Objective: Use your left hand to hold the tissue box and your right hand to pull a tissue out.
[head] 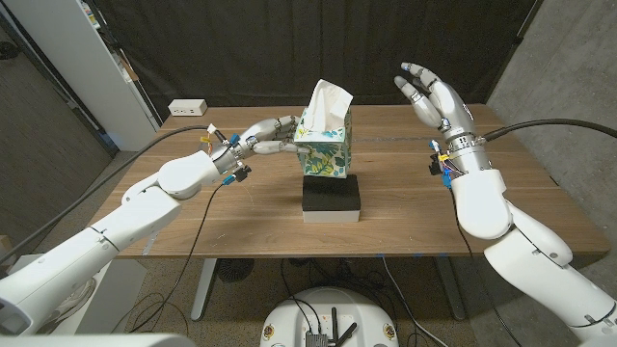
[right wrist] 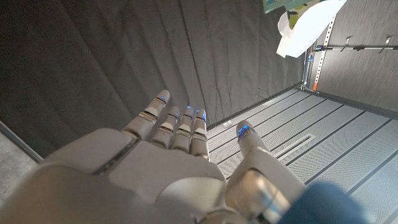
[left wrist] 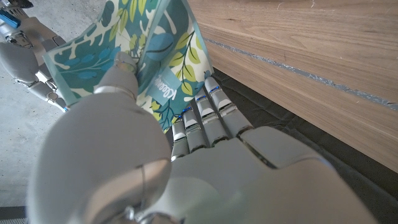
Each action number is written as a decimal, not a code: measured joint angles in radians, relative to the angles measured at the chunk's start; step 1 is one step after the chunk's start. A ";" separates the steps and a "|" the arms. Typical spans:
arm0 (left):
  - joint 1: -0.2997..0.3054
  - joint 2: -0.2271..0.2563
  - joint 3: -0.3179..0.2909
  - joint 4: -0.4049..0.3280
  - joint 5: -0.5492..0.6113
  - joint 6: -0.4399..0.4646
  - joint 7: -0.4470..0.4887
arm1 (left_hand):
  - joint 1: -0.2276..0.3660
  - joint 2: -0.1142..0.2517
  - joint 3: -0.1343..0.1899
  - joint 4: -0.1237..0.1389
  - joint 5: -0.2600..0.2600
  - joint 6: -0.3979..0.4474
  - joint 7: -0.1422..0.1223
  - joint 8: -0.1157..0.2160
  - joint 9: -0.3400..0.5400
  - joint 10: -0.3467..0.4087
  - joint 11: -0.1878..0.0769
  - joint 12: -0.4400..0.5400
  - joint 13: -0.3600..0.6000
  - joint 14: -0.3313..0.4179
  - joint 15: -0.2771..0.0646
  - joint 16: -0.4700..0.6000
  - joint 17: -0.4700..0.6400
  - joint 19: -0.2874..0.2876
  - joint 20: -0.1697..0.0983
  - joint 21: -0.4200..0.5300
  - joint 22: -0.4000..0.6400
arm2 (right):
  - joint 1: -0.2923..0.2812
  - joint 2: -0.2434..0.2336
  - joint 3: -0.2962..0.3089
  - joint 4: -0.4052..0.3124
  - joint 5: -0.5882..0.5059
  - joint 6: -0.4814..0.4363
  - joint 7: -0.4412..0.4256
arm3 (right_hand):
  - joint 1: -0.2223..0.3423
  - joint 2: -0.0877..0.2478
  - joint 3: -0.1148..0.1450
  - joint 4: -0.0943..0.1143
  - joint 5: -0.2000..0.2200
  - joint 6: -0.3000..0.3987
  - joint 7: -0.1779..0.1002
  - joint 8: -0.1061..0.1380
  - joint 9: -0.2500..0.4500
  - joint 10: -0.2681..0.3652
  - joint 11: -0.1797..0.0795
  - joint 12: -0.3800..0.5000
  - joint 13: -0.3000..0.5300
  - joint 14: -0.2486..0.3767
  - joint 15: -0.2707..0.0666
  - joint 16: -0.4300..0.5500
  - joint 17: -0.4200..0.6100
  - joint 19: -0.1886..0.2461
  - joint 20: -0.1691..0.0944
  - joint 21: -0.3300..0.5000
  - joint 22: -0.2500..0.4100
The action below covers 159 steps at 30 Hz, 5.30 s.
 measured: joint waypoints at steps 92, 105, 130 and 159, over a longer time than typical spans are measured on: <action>0.045 0.007 -0.005 -0.046 0.014 0.006 0.028 | -0.011 -0.003 0.007 -0.001 0.002 0.000 0.000 0.008 -0.005 0.000 0.000 -0.008 0.009 0.001 -0.001 0.000 0.000 0.000 0.000 0.000 0.000 | 0.335 -0.113 -0.277 -0.053 -0.100 -0.188 0.319 | 0.143 0.017 0.037 -0.131 0.008 0.223 0.007 0.069 0.030 -0.001 -0.017 -0.004 0.001 0.000 0.000 -0.015 -0.026 0.007 -0.015 -0.001 0.000; 0.059 0.012 -0.010 -0.062 0.016 0.011 0.036 | -0.012 -0.005 0.011 0.003 0.000 0.000 0.000 0.008 -0.005 0.000 0.000 -0.012 0.014 0.003 -0.003 0.001 0.000 0.000 0.000 0.000 0.000 | 0.324 -0.118 -0.291 -0.064 -0.161 -0.212 0.311 | 0.303 -0.039 0.062 -0.173 0.023 0.293 0.020 0.130 0.062 0.027 -0.020 -0.004 0.002 0.025 0.000 -0.023 -0.040 0.034 -0.008 -0.001 -0.003; 0.080 0.019 -0.020 -0.082 0.020 0.017 0.049 | -0.016 -0.001 0.019 0.002 -0.001 0.000 0.000 0.008 -0.005 0.002 0.002 -0.015 0.014 0.001 -0.001 0.001 -0.001 0.000 0.000 0.000 0.000 | 0.285 -0.094 -0.319 -0.068 -0.325 -0.222 0.261 | 0.681 -0.120 0.042 -0.155 0.013 0.554 -0.012 0.457 0.258 0.213 -0.056 0.020 0.030 0.131 -0.002 -0.007 -0.027 0.125 -0.039 -0.001 0.000; 0.052 0.006 -0.009 -0.049 0.012 0.010 0.026 | -0.019 0.001 0.022 -0.001 -0.001 0.000 0.000 0.008 -0.005 0.007 -0.004 -0.015 0.019 0.001 -0.001 0.001 0.000 0.000 0.000 0.000 0.000 | 0.274 -0.022 -0.326 0.027 -0.458 -0.073 0.128 | 0.830 -0.153 0.002 -0.157 0.008 0.620 0.031 0.516 0.249 0.275 -0.111 0.020 0.035 0.159 -0.005 -0.007 -0.030 0.156 -0.041 -0.001 -0.003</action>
